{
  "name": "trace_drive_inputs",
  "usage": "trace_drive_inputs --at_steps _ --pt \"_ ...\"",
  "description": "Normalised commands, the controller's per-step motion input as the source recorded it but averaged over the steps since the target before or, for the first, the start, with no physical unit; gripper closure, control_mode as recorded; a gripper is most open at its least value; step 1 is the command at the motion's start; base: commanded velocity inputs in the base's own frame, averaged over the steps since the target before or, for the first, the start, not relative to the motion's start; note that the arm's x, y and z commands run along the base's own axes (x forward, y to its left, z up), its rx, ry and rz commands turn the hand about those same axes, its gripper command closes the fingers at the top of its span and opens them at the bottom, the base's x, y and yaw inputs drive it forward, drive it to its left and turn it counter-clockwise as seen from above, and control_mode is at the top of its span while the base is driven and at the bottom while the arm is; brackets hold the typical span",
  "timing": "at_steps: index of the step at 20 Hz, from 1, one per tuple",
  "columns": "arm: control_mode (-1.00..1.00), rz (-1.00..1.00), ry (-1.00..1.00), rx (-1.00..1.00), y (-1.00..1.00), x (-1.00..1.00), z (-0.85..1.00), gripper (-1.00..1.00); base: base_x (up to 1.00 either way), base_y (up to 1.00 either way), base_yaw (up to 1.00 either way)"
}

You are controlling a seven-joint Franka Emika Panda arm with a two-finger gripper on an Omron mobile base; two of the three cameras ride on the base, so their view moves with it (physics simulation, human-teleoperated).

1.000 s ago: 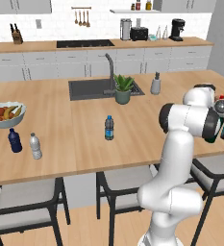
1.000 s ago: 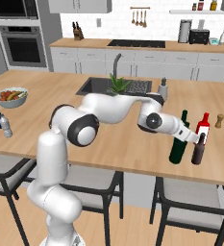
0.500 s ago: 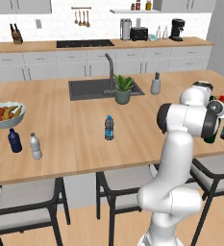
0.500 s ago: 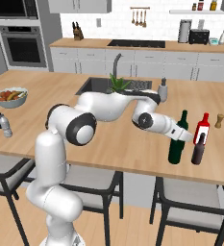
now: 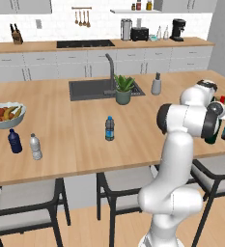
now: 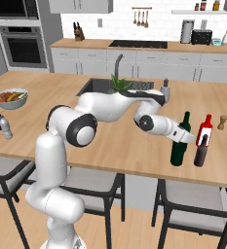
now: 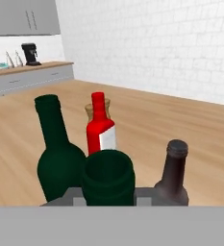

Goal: Move the plastic bottles in the middle to the plastics group, and the glass bottles in the middle to the glass group.

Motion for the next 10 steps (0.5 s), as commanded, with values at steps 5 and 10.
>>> trace_drive_inputs --at_steps 5,10 --pt "-1.00 0.00 0.00 0.00 0.00 0.00 0.00 -1.00 0.00 0.00 0.00" --pt "-1.00 0.00 0.00 0.00 0.00 0.00 0.00 -1.00 0.00 0.00 0.00"
